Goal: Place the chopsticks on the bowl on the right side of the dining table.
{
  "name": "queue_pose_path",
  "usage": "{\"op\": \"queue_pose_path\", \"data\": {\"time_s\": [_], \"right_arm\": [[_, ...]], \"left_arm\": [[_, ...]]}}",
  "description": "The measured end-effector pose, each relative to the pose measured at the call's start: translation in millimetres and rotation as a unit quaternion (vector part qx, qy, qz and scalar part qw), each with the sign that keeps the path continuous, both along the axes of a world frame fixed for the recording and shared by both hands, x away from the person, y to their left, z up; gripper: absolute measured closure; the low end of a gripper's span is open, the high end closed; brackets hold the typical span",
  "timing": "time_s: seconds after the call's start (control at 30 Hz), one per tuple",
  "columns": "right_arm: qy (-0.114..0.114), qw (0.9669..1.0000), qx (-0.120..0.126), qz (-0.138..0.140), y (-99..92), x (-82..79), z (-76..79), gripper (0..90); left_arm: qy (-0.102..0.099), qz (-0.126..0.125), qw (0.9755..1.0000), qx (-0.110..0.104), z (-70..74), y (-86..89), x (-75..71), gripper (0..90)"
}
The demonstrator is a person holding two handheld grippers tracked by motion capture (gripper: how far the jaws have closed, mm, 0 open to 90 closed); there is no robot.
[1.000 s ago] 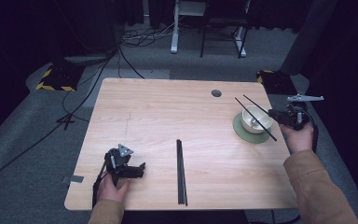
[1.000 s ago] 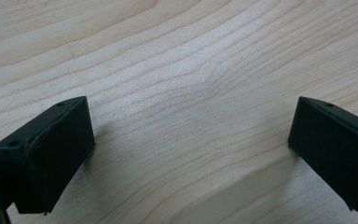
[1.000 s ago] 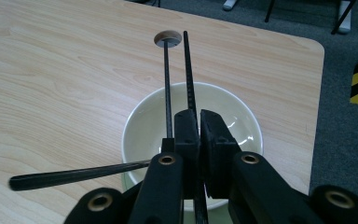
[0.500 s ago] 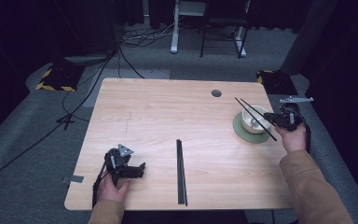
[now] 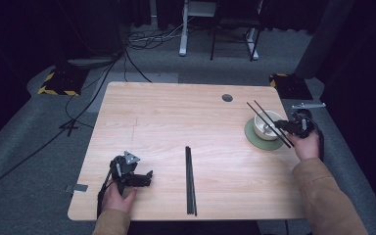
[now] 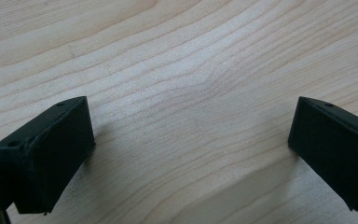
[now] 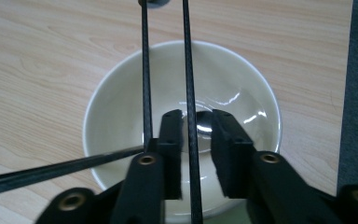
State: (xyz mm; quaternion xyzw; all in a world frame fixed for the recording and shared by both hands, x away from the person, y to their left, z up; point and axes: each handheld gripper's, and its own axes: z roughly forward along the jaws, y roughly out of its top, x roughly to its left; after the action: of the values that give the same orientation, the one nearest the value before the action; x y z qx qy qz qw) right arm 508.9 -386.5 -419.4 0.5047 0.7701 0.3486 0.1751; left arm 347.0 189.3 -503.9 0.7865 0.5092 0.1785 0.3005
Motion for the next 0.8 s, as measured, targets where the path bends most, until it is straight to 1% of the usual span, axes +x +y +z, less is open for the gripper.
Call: {"op": "queue_pose_path", "data": {"time_s": [0.07,0.13,0.17,0.23,0.27,0.3,0.37,0.47,0.5,0.57,0.6,0.63,0.67,0.7,0.73,0.77,0.8], "right_arm": [[-0.008,0.9997,0.021,-0.005,-2.0,-0.5,2.1,59.8],[-0.015,0.9988,0.044,-0.017,-4.4,0.0,3.2,54.4],[-0.013,0.9987,0.047,-0.016,-4.8,0.2,3.3,53.4],[-0.015,0.9987,0.045,-0.018,-4.0,0.5,3.1,51.2],[-0.015,0.9987,0.048,-0.014,-2.5,0.8,2.6,50.6],[-0.015,0.9989,0.045,-0.008,-1.6,0.9,2.3,50.0],[-0.015,0.9988,0.046,-0.006,3.0,1.1,1.8,49.3],[-0.01,0.999,0.042,-0.008,8.5,1.8,1.1,47.2],[-0.009,0.9992,0.038,-0.006,11.0,2.5,0.6,46.6],[-0.001,0.9998,0.02,-0.005,16.7,4.8,0.0,44.2],[0.003,0.9999,0.008,-0.006,20.5,6.6,-0.9,44.8],[0.003,0.9999,0.008,-0.006,20.5,6.6,-0.9,44.8],[0.008,0.9999,0.008,-0.01,21.6,7.4,-1.2,47.3],[0.018,0.9998,0.008,-0.011,23.4,8.4,-1.8,55.4],[0.018,0.9998,0.008,-0.011,23.4,8.4,-1.8,55.4],[0.02,0.9998,0.004,-0.007,24.8,8.5,-2.1,58.8],[0.018,0.9998,-0.006,-0.003,25.8,8.4,-2.6,62.1]], "left_arm": [[0.0,0.0,1.0,0.0,0.0,0.0,0.0,0.4],[0.0,0.0,1.0,0.0,0.0,0.0,0.0,0.4],[0.0,0.0,1.0,0.0,0.0,0.0,0.0,0.4],[0.0,0.0,1.0,0.0,0.0,0.0,0.0,0.4],[0.0,0.0,1.0,0.0,0.0,0.0,0.0,0.5],[0.0,0.0,1.0,0.0,0.0,0.0,0.0,0.4],[0.0,0.0,1.0,0.0,0.0,0.0,0.0,0.4],[0.0,0.0,1.0,0.0,0.0,0.0,0.0,0.5],[0.0,0.0,1.0,0.0,0.0,0.0,0.0,0.4],[0.0,0.0,1.0,0.0,0.0,0.0,0.0,0.4],[0.0,0.0,1.0,0.0,0.0,0.0,0.0,0.4],[0.0,0.0,1.0,0.0,0.0,0.0,0.0,0.4],[0.0,0.0,1.0,0.0,0.0,0.0,0.0,0.4],[0.0,0.0,1.0,0.0,0.0,0.0,0.0,0.4],[0.0,0.0,1.0,0.0,0.0,0.0,0.0,0.4],[0.0,0.0,1.0,0.0,0.0,0.0,0.0,0.4],[0.0,0.0,1.0,0.0,0.0,0.0,0.0,0.4]]}}
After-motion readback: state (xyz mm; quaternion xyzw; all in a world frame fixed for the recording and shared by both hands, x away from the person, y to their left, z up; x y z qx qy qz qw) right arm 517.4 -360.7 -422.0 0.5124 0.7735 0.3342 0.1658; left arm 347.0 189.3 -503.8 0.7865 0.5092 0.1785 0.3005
